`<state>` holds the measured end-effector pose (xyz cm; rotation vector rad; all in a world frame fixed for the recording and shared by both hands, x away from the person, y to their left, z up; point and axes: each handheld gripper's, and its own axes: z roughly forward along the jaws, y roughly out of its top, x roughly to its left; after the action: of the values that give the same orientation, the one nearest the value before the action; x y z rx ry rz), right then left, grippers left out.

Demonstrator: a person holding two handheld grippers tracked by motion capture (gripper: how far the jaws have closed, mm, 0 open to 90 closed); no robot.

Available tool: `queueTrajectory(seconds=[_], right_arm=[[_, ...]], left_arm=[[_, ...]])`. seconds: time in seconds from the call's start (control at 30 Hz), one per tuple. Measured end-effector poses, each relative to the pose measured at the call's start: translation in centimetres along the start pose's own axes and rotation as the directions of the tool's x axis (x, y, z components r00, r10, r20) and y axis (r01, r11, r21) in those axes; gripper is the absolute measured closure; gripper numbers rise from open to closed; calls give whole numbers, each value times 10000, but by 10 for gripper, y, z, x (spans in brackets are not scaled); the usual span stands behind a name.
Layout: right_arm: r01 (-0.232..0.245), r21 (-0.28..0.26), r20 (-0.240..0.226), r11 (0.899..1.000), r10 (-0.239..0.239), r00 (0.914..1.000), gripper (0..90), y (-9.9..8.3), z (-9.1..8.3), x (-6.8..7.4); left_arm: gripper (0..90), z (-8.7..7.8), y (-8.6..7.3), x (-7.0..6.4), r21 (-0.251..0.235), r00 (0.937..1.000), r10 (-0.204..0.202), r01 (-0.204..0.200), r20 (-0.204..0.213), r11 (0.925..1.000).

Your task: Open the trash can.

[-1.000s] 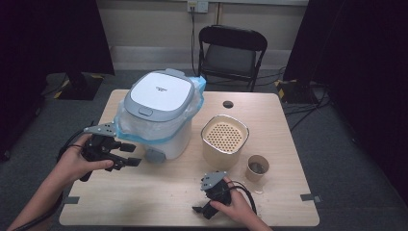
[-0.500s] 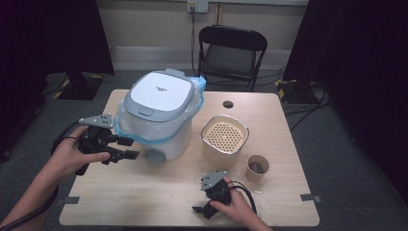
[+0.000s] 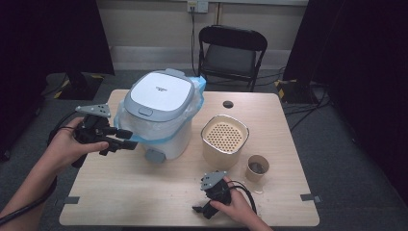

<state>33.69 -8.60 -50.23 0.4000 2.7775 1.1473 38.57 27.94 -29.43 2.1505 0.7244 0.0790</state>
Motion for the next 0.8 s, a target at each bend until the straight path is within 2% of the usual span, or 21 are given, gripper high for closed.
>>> queueTrajectory(seconds=[0.1,0.37,0.67,0.77,0.8], right_arm=[[-5,3,-3,10000,5,10000,0,0,0,0],[13,-10,-13,10000,-13,10000,0,0,0,0],[6,-10,-14,10000,-6,10000,0,0,0,0],[7,-7,-13,10000,-7,10000,0,0,0,0],[10,5,-26,10000,-10,10000,0,0,0,0]], left_arm=[[526,-2,3,1,-14,9999,117,-117,-64,9999],[561,-6,13,4,-16,9998,-108,107,-176,9999],[602,-11,29,5,-93,9992,-68,64,-398,9999],[623,-11,34,5,-107,9988,-177,173,-446,9998],[636,-11,35,6,-69,9987,-84,81,-494,9999]])
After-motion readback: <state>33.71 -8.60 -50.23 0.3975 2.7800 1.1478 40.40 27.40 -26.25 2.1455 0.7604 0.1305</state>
